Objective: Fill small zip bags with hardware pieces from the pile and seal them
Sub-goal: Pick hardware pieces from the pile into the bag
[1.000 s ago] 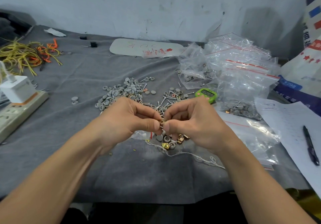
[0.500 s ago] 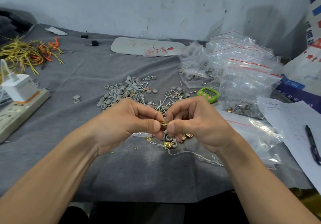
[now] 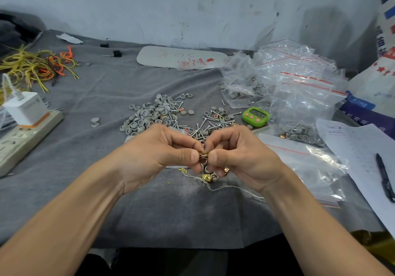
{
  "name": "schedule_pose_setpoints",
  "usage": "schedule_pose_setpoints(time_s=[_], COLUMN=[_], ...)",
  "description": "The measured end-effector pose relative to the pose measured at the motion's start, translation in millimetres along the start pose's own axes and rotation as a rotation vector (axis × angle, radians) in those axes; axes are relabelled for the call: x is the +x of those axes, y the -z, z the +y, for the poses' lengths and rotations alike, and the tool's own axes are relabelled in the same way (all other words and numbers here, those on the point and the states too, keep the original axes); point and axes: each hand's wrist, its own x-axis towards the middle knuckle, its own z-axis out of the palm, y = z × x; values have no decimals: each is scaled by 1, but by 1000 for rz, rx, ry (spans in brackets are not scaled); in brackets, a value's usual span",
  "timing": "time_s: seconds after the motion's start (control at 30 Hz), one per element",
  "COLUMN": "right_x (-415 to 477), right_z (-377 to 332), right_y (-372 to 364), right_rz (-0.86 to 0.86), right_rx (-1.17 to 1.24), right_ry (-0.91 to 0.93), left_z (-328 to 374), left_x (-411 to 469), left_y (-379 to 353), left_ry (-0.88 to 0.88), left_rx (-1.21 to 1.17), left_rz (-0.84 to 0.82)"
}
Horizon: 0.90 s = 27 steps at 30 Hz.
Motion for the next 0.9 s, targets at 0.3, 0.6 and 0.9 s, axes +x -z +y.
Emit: schedule_pose_setpoints(time_s=[0.3,0.6,0.9], right_x=[5,7,7], right_z=[0,-7,-1], right_y=[1,9,14], right_rz=[198,360,507], right_rx=[-6,-337,-620], right_ry=[39,107,-232], left_z=[4,1,-6], left_x=[7,14,14], left_y=[-5,-19,-21], left_ry=[-61,-13,-71], left_rx=[28,240,662], left_rz=[149,225,543])
